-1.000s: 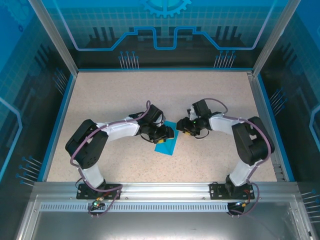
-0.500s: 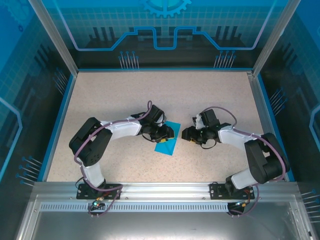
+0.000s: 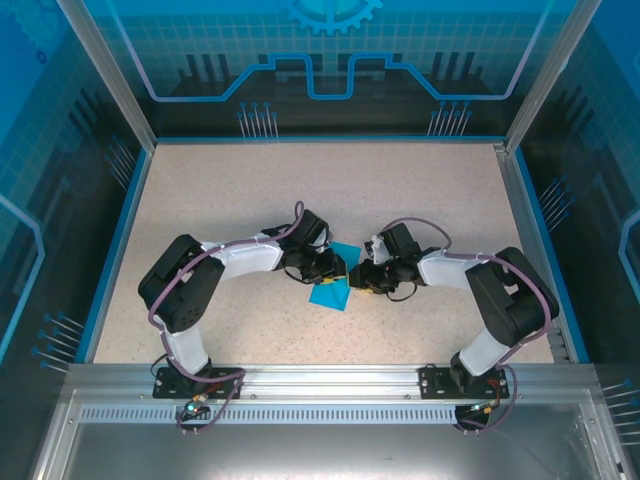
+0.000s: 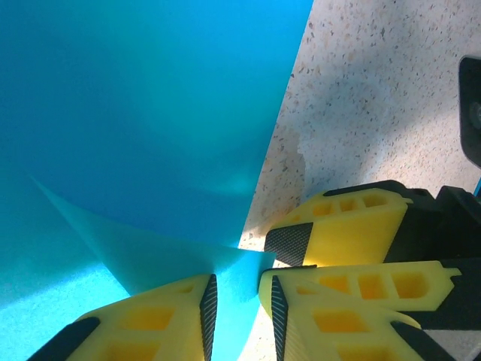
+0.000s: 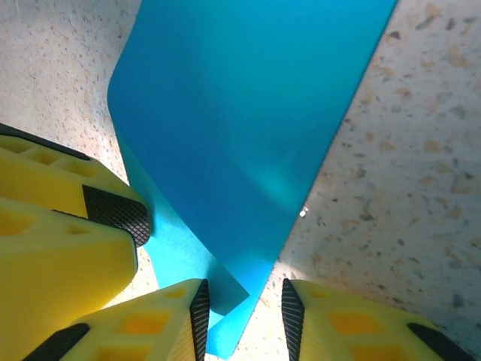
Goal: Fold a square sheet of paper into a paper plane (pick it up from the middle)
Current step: Fold the triangle a second time at the center of the table.
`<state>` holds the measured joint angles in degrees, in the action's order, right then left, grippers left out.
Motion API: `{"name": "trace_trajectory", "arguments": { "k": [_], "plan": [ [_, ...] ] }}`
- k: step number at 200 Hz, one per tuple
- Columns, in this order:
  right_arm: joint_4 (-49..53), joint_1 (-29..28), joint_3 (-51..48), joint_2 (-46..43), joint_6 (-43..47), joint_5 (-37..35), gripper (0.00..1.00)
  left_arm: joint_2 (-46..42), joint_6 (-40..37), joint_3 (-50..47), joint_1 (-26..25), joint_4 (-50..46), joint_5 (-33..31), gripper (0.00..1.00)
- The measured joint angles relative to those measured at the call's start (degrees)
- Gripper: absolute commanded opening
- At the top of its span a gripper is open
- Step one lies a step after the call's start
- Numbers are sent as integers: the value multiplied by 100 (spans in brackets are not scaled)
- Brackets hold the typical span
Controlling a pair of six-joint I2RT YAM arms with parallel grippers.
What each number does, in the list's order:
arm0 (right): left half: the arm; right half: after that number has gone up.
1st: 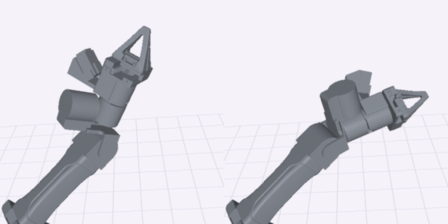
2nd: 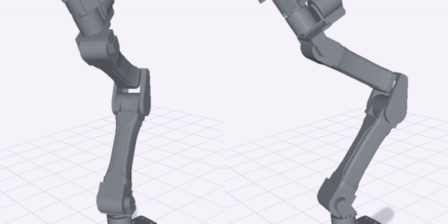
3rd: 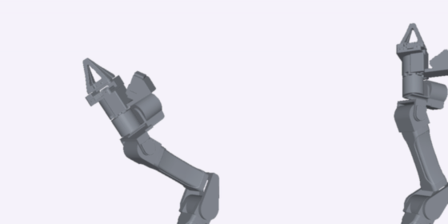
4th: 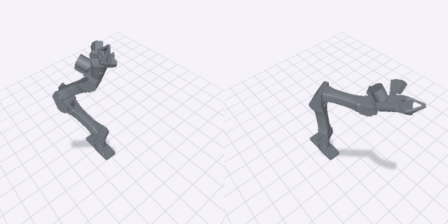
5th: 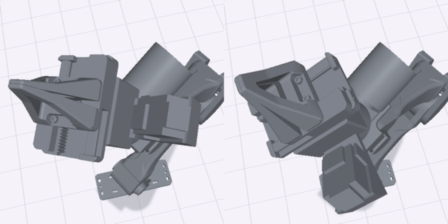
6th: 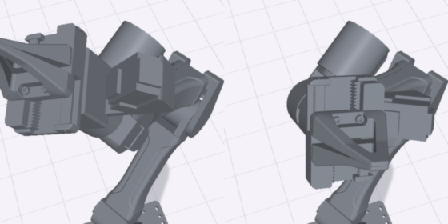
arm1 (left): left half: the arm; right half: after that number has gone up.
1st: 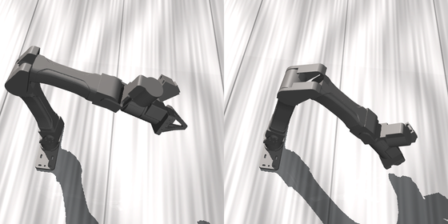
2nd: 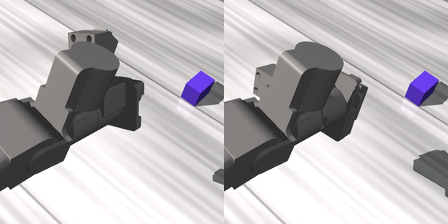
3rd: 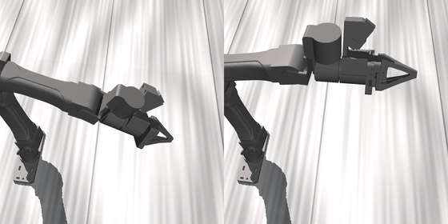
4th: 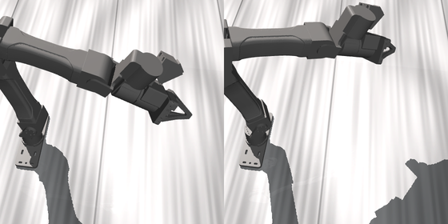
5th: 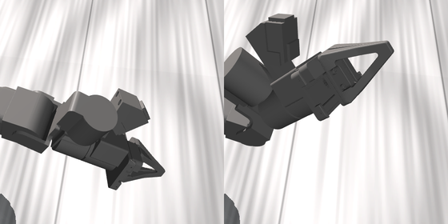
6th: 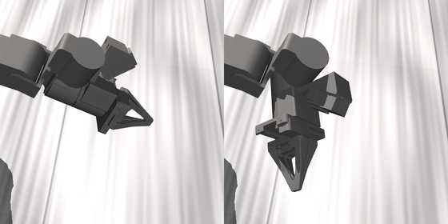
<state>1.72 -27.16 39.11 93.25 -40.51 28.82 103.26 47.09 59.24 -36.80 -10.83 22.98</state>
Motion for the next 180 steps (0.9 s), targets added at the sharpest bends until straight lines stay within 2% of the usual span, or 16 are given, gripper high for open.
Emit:
{"name": "trace_trajectory", "arguments": {
  "k": [73, 113, 148, 180],
  "plan": [
    [-330, -24, 0, 92, -238, 37, 17, 0, 0, 0, 17, -7, -15, 28],
    [-352, -24, 0, 92, -286, 35, 15, -2, -2, 0, 24, -61, -22, 28],
    [-358, -22, 0, 92, -350, 15, 6, -2, -2, -2, 33, -87, -22, 28],
    [-348, -22, 0, 92, -348, -37, 3, -52, -2, -2, 44, -92, -20, 29]
  ]
}}
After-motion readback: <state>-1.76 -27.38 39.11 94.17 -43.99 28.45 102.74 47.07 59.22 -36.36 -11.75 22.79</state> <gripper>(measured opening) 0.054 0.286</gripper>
